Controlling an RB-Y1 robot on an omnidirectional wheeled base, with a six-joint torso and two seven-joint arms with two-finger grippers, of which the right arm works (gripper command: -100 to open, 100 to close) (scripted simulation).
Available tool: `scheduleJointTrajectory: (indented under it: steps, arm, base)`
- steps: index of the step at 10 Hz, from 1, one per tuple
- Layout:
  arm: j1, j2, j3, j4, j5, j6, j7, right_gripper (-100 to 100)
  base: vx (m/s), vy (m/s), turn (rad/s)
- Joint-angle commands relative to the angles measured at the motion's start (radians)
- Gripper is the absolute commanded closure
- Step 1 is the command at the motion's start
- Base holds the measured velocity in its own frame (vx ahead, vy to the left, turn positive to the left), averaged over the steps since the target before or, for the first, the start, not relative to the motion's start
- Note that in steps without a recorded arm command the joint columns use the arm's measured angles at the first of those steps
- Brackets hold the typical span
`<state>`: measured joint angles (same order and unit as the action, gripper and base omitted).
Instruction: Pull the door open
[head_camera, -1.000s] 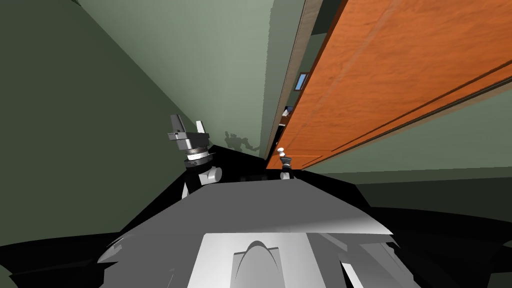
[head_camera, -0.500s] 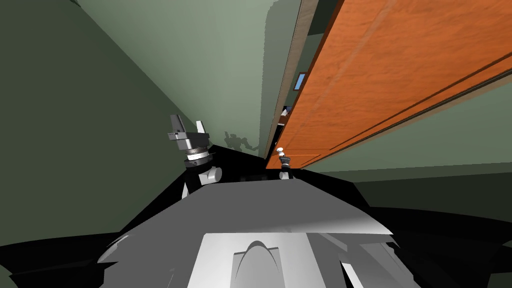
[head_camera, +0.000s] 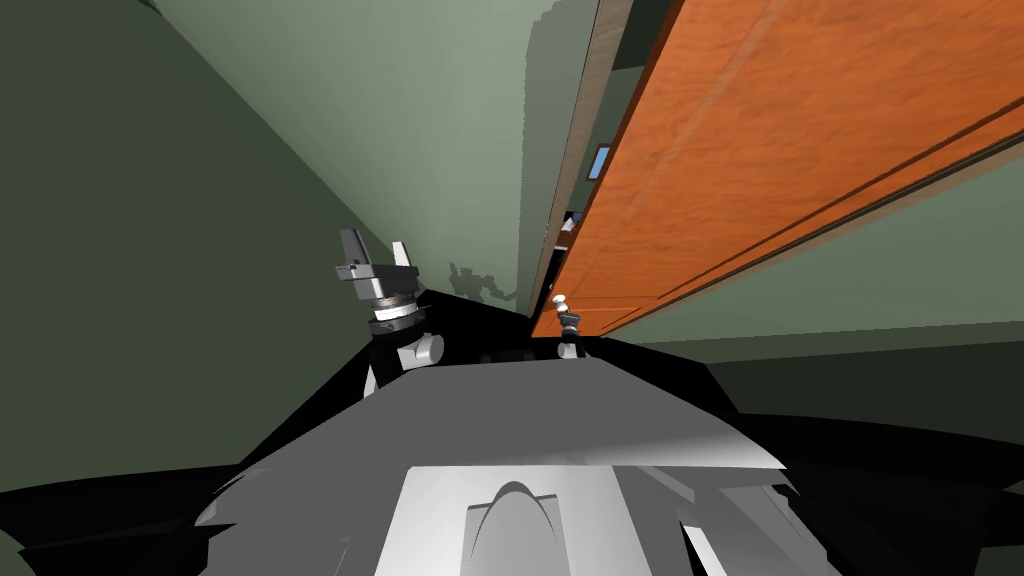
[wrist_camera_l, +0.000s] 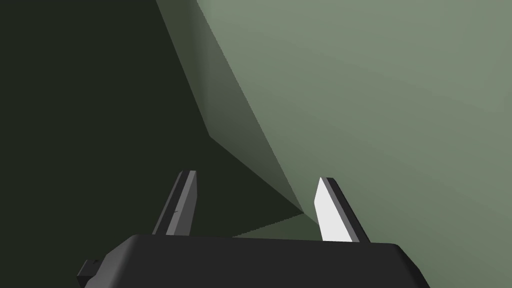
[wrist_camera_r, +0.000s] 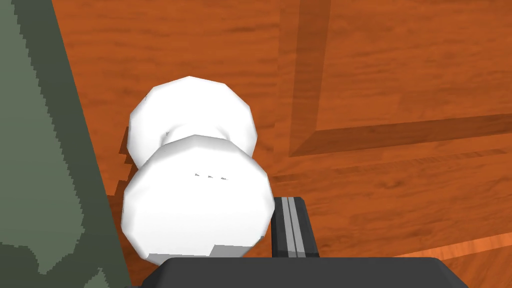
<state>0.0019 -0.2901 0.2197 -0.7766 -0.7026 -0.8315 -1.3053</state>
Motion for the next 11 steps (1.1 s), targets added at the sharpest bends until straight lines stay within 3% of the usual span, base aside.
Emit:
scheduleJointTrajectory:
  steps: [1,2,3,6,9,10,11]
  arm:
    - [-0.016,0.022,0.029,-0.006,0.002,0.001,-0.031,-100]
    - [-0.009,0.000,0.004,0.006,-0.006,0.005,-0.018,-100]
    - [-0.021,-0.007,-0.008,0.006,-0.016,0.038,-0.021,-100]
    - [-0.047,-0.011,-0.024,-0.004,-0.029,0.092,-0.016,-100]
    - [-0.047,-0.011,-0.024,-0.004,-0.029,0.092,-0.016,-100]
    - [-0.042,-0.020,-0.032,0.022,-0.033,0.092,-0.022,-100]
    - [-0.042,-0.020,-0.032,0.022,-0.033,0.092,-0.022,100]
  base:
    - [-0.029,-0.005,-0.021]
    - [-0.006,-0.030,-0.043]
    - [0.001,-0.003,-0.083]
    - [-0.011,0.052,-0.034]
    - [0.011,0.024,0.004]
    - [0.008,-0.018,-0.023]
    - [0.003,-0.012,-0.009]
